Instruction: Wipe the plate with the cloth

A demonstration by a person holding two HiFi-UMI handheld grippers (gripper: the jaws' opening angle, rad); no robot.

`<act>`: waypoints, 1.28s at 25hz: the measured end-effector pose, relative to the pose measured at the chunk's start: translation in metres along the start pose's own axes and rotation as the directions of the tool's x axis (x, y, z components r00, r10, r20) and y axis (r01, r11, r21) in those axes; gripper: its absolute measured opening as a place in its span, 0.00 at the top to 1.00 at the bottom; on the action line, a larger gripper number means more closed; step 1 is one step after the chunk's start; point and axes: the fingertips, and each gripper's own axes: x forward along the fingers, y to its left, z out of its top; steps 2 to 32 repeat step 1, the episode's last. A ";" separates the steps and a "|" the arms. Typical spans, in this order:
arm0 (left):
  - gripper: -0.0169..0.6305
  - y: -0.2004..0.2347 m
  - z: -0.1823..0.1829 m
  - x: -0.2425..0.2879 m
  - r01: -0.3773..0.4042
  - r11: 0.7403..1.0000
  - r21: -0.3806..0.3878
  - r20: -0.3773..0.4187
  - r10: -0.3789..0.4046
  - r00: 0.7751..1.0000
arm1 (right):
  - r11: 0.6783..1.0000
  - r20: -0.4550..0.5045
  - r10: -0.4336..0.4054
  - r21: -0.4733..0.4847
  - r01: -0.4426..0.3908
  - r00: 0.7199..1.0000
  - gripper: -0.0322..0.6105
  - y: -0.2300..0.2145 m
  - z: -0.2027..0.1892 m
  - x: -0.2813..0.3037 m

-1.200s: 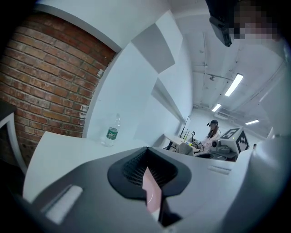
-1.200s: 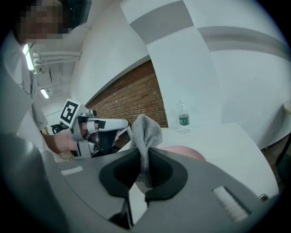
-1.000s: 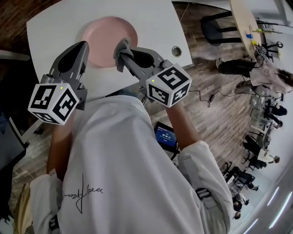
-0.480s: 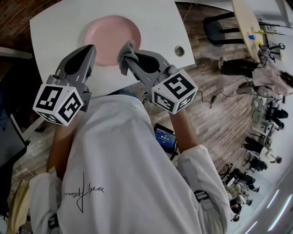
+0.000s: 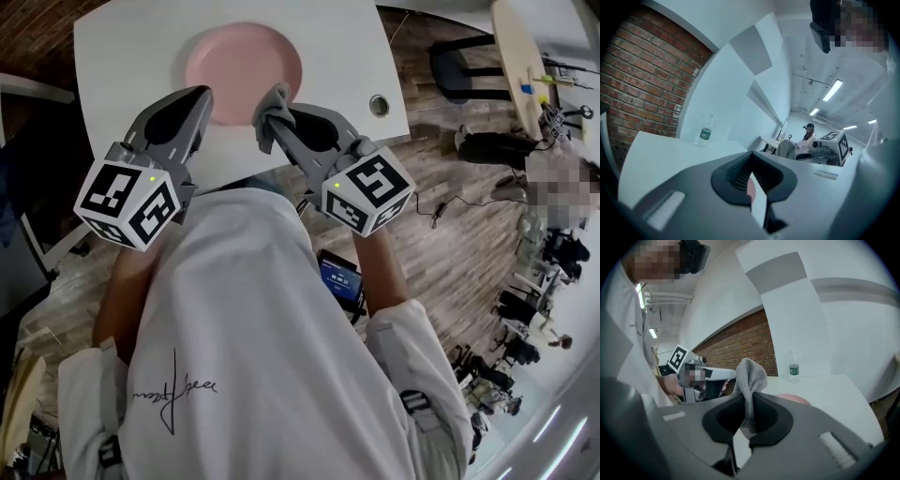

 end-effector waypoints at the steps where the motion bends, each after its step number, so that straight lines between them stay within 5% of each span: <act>1: 0.95 -0.001 0.000 0.001 0.001 1.000 0.001 -0.004 -0.001 1.000 | 1.000 -0.002 -0.001 -0.001 0.001 1.000 0.90 -0.001 0.000 -0.001; 32: 0.95 -0.001 0.000 0.001 0.001 1.000 0.001 -0.004 -0.001 1.000 | 1.000 -0.002 -0.001 -0.001 0.001 1.000 0.90 -0.001 0.000 -0.001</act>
